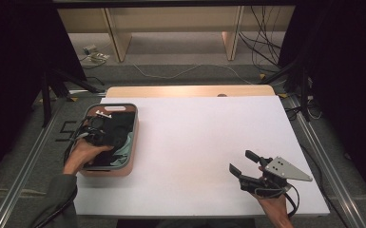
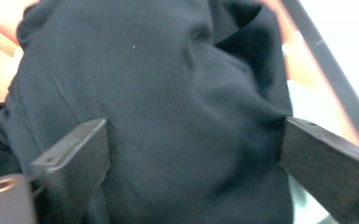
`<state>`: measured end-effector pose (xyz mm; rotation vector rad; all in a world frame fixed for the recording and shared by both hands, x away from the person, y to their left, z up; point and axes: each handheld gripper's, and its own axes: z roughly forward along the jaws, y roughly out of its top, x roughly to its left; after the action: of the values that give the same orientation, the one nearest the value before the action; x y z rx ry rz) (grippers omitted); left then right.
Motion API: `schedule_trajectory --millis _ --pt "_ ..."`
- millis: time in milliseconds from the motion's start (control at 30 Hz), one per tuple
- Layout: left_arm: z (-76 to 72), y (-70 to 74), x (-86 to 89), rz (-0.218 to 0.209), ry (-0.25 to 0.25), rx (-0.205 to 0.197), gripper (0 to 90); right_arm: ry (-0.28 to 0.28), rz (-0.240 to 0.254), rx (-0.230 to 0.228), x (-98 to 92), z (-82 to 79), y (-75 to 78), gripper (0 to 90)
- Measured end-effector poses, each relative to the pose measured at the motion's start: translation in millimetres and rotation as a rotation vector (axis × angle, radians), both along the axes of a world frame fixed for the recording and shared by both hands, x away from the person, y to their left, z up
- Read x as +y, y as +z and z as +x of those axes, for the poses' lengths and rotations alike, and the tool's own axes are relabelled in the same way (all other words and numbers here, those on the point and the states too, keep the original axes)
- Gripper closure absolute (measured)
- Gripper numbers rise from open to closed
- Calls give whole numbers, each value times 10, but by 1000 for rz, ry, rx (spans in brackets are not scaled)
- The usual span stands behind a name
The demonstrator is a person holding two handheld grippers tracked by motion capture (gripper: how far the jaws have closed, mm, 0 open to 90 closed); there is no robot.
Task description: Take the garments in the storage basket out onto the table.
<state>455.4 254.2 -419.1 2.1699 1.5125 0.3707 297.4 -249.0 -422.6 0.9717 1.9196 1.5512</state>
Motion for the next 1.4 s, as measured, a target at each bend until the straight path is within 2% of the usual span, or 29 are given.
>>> schedule_trajectory --millis 100,167,267,400,533,700,767,867,900,933,967,1100,1133,1200,1267,1400 --pt "50 -84 -2 44 17 32 58 0 -2 0 1 2 -2 256" --pt "94 -131 4 47 33 60 31 1 1 1 3 4 -5 256" --pt "149 -169 -19 59 26 99 0 0 -1 3 2 4 -4 256" --pt "219 -236 -128 117 4 139 0 -1 -3 3 -1 9 -5 256" --pt "269 -281 -121 116 5 166 0 2 -1 0 0 5 -4 257" --pt "283 -307 -142 150 -4 180 0 1 0 2 -5 3 -1 258" --pt "275 -296 -138 157 -9 178 54 1 0 0 -4 -1 0 259" --pt "262 -267 -118 165 -17 169 211 2 2 -2 -5 -4 0 260" --pt "256 -257 -108 163 -13 164 211 2 2 -2 -5 -4 0 260" --pt "255 -251 -93 162 -15 160 296 1 2 -1 -6 -3 0 260" --pt "253 -243 -77 162 -16 158 335 0 2 -1 -6 -3 1 260" --pt "240 -219 -38 160 -20 148 422 1 1 -1 -6 -2 1 261" --pt "238 -212 -30 151 -17 147 470 1 1 -1 -5 -3 1 261" --pt "235 -197 -1 132 -20 148 491 2 0 -1 -6 -3 1 261" --pt "230 -177 36 104 -17 147 560 2 1 0 -7 -3 1 262" --pt "217 -128 98 54 -6 122 624 1 -1 2 -9 -2 3 263"
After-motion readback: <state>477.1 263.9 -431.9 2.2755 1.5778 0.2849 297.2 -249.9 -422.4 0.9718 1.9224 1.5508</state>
